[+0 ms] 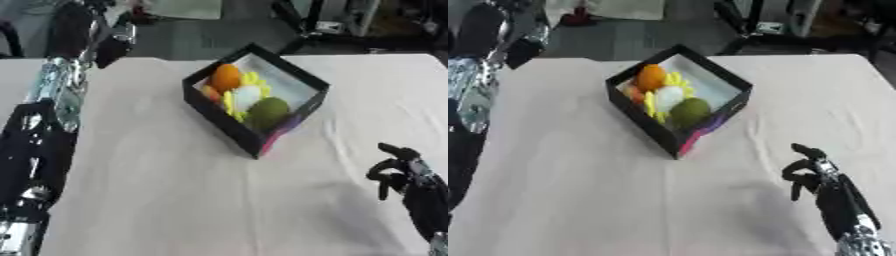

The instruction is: Pick up objects on the table and place them in the box.

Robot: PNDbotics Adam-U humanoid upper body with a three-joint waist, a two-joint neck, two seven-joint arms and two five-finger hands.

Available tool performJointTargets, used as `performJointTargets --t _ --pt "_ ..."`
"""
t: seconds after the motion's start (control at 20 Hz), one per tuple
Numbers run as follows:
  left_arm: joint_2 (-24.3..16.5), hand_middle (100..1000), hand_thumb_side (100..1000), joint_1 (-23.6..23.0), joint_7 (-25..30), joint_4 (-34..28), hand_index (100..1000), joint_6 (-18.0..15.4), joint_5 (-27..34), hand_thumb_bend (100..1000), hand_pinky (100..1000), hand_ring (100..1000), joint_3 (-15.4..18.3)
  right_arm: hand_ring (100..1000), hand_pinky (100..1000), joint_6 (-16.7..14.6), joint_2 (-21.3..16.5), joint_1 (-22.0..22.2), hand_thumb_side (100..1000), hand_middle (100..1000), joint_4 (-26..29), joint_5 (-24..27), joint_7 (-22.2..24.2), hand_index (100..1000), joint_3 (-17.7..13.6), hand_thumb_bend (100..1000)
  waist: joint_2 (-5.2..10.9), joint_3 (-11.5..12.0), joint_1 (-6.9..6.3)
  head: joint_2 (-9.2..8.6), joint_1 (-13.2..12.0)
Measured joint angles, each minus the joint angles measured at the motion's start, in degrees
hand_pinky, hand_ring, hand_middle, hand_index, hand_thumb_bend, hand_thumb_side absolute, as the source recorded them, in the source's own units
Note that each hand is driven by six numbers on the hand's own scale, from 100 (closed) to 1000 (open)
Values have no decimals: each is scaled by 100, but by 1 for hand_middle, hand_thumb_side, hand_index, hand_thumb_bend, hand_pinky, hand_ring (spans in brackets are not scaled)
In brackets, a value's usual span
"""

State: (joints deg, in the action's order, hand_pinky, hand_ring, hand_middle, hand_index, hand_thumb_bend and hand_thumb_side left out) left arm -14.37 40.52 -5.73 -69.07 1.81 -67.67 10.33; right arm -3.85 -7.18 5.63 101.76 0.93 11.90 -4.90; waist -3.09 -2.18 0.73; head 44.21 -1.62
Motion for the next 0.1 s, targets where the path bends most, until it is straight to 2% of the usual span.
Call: performJointTargets --t 0.05,0.1 --pt "42 614 988 -459 25 -244 790 90 243 100 599 570 33 317 733 -16 6 6 1000 503 6 17 -41 872 2 100 1 -32 2 0 -53" --pt "93 614 994 -1196 5 -596 790 182 641 100 599 569 -17 323 733 -30 8 48 1000 503 8 40 -78 871 4 100 6 -90 6 0 -118"
